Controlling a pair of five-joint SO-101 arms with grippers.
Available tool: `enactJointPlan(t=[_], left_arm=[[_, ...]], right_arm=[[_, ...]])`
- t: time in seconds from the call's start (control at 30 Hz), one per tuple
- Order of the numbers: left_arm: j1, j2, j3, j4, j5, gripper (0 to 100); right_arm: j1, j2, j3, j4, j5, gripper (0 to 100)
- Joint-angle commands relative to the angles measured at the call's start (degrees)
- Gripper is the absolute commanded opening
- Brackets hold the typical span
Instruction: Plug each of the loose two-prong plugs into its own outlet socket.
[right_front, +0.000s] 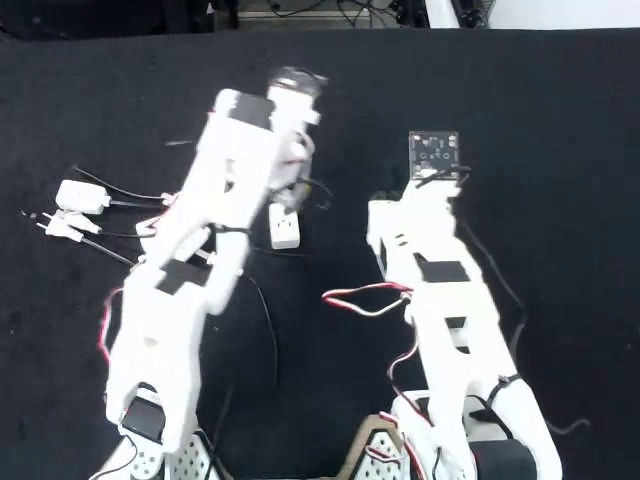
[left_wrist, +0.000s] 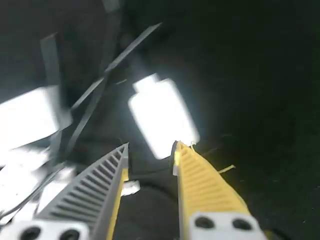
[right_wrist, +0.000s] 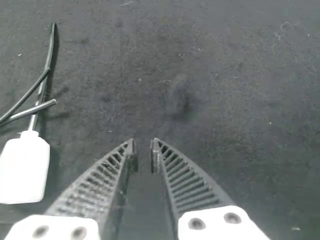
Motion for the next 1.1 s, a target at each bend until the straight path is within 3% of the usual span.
enactJointPlan(t=[0.0,0.3,0.63,1.07], left_arm=[[4.6,0.7,-0.4,-5.2,0.6,16],[5.5,8.9,-0.4,-11.7,2.0,16],[0.4,11.6,-0.1,-5.0,1.7,15],[-7.1,4.7,5.1,-3.9,-0.4,15]], right_arm=[[4.4,-0.1,-0.7,-1.5,-0.6,5.0],[5.0,0.1,-1.5,-1.5,-0.5,4.9],[4.6,0.1,-1.5,-1.5,-0.3,4.9],[4.6,0.1,-1.5,-1.5,-0.3,4.9]])
